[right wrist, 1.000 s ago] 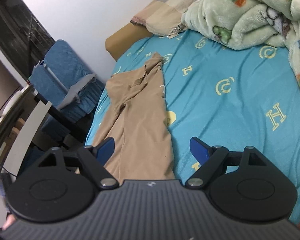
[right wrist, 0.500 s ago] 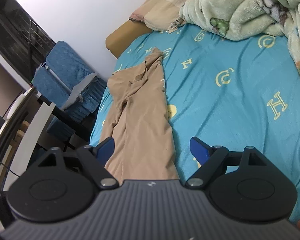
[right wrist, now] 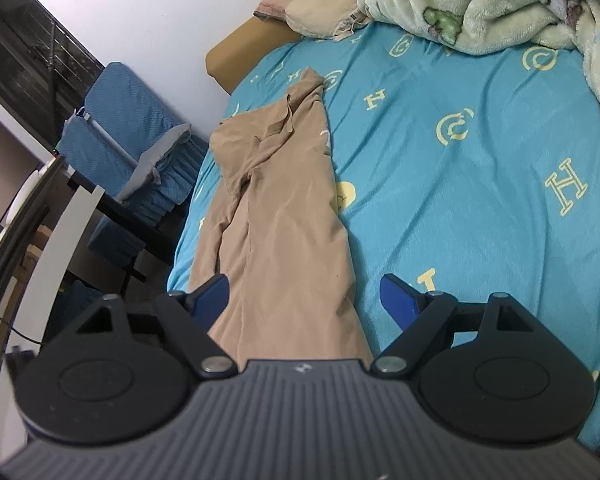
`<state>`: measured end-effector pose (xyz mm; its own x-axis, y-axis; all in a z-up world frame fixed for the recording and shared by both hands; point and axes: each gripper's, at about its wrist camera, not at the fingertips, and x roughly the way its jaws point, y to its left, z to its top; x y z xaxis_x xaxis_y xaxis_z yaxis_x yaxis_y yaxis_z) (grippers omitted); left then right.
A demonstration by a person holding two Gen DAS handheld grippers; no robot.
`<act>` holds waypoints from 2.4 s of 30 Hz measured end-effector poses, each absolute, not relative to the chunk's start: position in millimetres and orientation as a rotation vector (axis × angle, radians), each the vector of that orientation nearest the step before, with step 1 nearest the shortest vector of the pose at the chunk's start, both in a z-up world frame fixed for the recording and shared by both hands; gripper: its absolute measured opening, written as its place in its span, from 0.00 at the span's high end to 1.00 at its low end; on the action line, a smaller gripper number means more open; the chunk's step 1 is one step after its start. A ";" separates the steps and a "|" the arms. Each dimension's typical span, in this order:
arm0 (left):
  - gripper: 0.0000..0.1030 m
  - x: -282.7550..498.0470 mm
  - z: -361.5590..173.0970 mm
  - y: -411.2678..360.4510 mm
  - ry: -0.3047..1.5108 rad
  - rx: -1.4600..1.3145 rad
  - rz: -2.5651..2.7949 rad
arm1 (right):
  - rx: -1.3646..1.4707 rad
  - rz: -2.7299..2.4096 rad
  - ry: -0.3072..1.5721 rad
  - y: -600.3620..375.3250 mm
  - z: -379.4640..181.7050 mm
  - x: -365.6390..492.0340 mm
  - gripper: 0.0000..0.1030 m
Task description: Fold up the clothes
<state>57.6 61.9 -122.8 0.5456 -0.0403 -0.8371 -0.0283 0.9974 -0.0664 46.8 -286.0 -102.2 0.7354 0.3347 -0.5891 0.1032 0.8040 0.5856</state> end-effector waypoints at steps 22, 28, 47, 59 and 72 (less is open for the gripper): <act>0.98 59.7 -129.2 37.9 0.984 -0.176 -0.313 | 0.628 0.243 0.719 -263.6 -98.4 106.7 0.29; 0.98 74.8 -143.5 41.8 0.977 -0.244 -0.334 | 0.747 0.261 0.618 -241.7 -115.4 222.4 0.36; 0.99 79.6 -162.8 50.2 0.853 -0.260 -0.448 | 0.476 0.171 0.465 -183.6 -150.2 398.7 0.93; 0.98 65.0 -162.4 51.7 0.910 -0.258 -0.495 | 0.352 0.045 0.484 -226.7 -150.6 408.5 0.93; 0.29 49.2 -124.3 66.2 0.706 -0.187 -0.461 | 0.398 0.129 0.489 -227.7 -94.7 339.2 0.13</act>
<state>49.2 66.2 -124.3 0.6659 -0.4680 -0.5810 0.3436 0.8837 -0.3179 339.2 -227.7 -94.7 0.8765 0.2138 -0.4314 -0.0259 0.9156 0.4011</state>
